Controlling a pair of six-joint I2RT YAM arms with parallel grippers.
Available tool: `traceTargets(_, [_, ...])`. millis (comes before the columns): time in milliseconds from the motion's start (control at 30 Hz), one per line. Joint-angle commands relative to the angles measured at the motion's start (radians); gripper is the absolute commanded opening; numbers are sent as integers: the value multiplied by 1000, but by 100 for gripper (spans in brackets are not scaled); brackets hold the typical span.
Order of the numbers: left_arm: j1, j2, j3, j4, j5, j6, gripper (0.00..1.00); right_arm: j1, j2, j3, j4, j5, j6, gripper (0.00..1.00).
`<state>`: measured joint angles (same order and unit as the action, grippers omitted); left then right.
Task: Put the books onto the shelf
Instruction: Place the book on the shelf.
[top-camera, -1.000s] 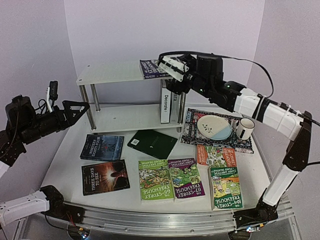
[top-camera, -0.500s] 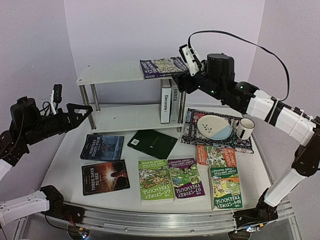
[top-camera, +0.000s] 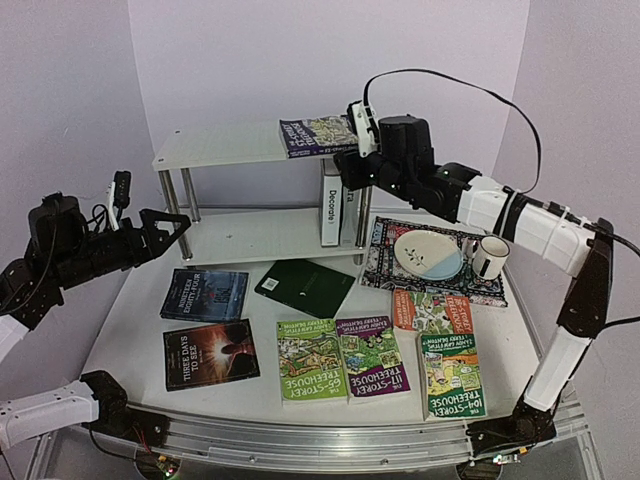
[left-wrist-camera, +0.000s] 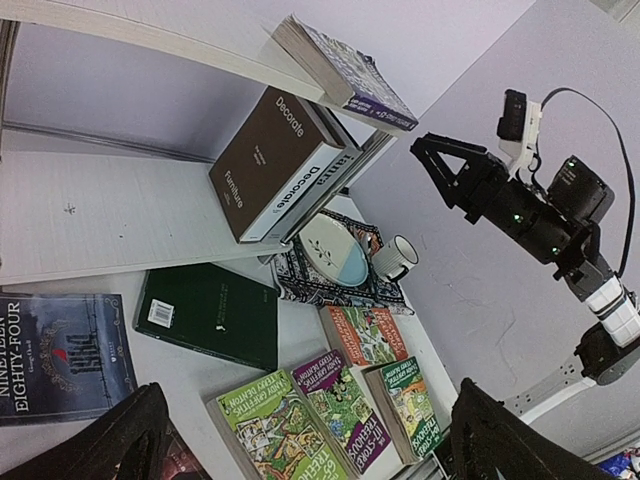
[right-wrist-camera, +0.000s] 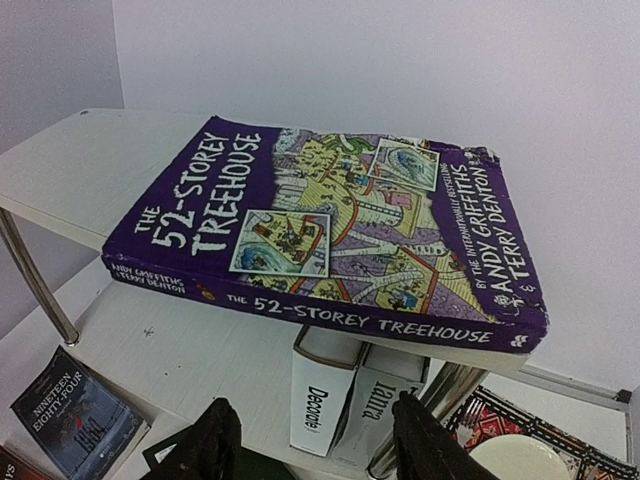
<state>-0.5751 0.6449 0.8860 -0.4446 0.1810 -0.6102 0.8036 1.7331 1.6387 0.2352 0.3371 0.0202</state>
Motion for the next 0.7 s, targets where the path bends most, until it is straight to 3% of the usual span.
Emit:
traceTargets(0, [-1, 7, -1, 47, 0, 10, 100, -1, 48, 109, 29, 43, 22, 51])
traceTargets(667, [0, 35, -9, 47, -34, 62, 100, -1, 199, 269, 42, 99, 68, 44])
